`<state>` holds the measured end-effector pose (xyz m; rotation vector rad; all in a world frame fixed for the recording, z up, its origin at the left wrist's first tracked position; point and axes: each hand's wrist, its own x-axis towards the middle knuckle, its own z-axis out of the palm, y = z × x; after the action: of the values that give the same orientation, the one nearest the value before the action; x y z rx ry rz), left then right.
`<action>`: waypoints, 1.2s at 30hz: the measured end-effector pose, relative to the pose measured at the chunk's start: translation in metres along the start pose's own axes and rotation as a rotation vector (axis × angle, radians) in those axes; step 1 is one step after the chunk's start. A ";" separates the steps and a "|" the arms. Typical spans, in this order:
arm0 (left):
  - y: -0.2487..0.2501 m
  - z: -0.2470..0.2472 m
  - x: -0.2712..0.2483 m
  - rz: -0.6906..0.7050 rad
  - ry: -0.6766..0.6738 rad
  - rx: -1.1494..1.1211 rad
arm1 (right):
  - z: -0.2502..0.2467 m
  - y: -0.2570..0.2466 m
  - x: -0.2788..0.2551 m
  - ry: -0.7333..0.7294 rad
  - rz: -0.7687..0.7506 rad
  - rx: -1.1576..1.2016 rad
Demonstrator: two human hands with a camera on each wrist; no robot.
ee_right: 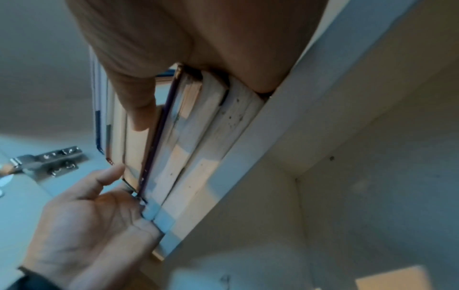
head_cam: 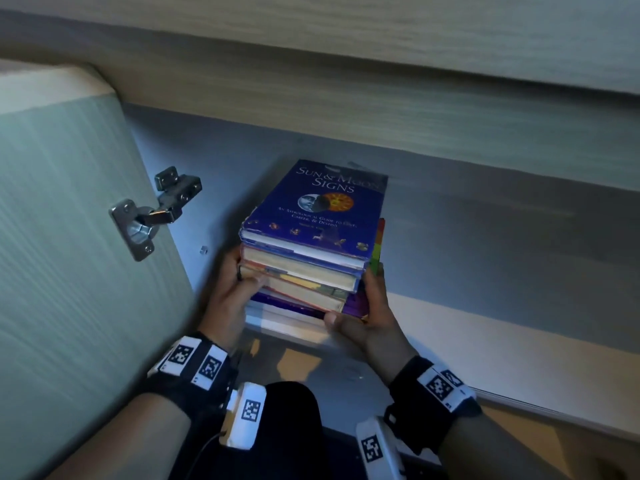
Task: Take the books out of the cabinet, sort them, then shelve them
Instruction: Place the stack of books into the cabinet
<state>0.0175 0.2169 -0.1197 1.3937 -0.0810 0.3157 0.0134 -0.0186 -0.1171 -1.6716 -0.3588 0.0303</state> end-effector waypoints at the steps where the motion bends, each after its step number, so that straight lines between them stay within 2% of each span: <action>1: 0.001 0.001 0.001 0.004 0.000 -0.008 | 0.000 0.000 0.000 0.011 0.001 0.067; 5: -0.002 0.001 -0.004 0.008 -0.068 0.049 | 0.003 -0.007 -0.005 0.099 0.026 0.377; 9: -0.002 0.003 -0.006 0.015 -0.103 0.079 | 0.002 -0.009 -0.001 0.102 0.061 0.459; 14: -0.006 0.000 -0.004 -0.004 -0.101 0.166 | -0.011 -0.012 -0.004 -0.070 0.026 0.155; 16: -0.011 -0.006 -0.002 0.009 -0.091 0.243 | -0.010 -0.010 -0.002 -0.044 0.003 -0.002; 20: -0.013 -0.010 -0.003 0.031 -0.041 0.347 | -0.006 -0.005 -0.004 0.003 0.004 -0.111; 25: -0.009 -0.007 -0.009 0.022 0.014 0.288 | 0.000 -0.008 -0.008 0.026 -0.001 -0.273; 28: -0.008 -0.009 -0.010 0.015 0.034 0.259 | 0.000 -0.008 -0.009 0.054 0.007 -0.289; 31: -0.003 -0.007 -0.010 0.088 0.001 0.264 | -0.007 -0.012 -0.006 0.028 0.012 -0.225; 36: -0.011 -0.006 -0.005 0.068 0.020 0.355 | -0.001 -0.015 -0.007 0.037 -0.029 -0.394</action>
<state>0.0150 0.2200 -0.1322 1.7414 -0.0581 0.4150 0.0036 -0.0197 -0.1038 -2.0530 -0.3776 -0.0993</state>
